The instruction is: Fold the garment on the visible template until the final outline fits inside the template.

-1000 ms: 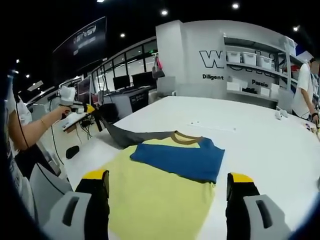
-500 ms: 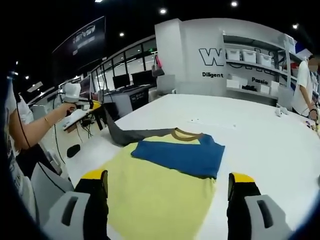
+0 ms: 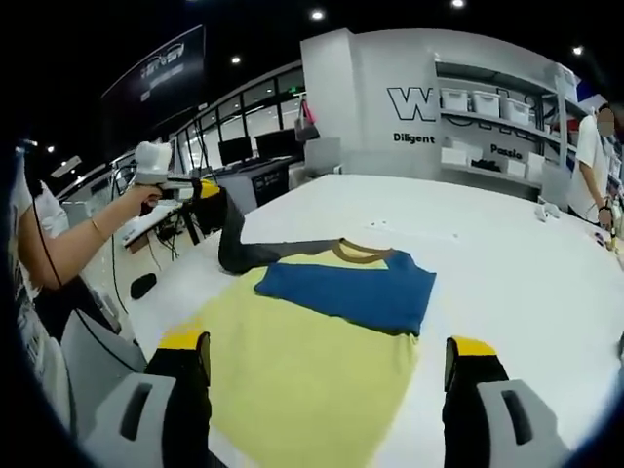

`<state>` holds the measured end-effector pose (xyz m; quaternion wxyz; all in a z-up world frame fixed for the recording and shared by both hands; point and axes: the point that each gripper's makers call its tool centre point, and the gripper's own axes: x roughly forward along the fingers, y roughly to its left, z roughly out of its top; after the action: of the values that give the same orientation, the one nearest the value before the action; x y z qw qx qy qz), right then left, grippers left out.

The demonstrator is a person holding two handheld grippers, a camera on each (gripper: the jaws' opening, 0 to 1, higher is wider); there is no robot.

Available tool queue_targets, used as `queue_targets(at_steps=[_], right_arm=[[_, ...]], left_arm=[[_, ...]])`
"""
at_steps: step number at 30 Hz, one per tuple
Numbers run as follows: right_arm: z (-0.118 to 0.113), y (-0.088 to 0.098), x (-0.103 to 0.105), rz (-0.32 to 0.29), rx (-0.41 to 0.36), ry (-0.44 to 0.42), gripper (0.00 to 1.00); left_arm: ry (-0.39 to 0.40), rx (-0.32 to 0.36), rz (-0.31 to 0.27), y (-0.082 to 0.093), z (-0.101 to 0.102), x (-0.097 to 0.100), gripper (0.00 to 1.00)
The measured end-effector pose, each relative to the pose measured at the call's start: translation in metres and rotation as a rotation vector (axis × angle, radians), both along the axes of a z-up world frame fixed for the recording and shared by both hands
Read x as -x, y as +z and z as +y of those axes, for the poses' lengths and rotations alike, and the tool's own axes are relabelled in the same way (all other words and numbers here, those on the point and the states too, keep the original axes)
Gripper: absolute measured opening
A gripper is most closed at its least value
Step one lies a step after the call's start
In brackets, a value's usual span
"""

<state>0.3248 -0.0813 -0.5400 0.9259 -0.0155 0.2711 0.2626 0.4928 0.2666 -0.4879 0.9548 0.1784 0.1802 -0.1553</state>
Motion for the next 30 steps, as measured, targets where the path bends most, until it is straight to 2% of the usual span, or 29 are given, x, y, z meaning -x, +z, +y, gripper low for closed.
queue_targets(at_steps=[3, 19, 22, 30], right_arm=[[-0.005, -0.006, 0.003, 0.015, 0.003, -0.010, 0.99], [-0.008, -0.024, 0.014, 0.079, 0.055, 0.023, 0.99], [-0.009, -0.025, 0.015, 0.083, 0.054, 0.025, 0.99], [-0.011, -0.029, 0.018, 0.099, 0.062, 0.030, 0.99]], left_arm=[[-0.034, 0.018, -0.003, 0.000, -0.021, -0.002, 0.00], [-0.133, 0.032, -0.020, 0.009, -0.078, -0.011, 0.00], [-0.156, 0.036, -0.031, 0.013, -0.099, -0.015, 0.00], [-0.231, 0.070, -0.028, 0.011, -0.153, -0.017, 0.00]])
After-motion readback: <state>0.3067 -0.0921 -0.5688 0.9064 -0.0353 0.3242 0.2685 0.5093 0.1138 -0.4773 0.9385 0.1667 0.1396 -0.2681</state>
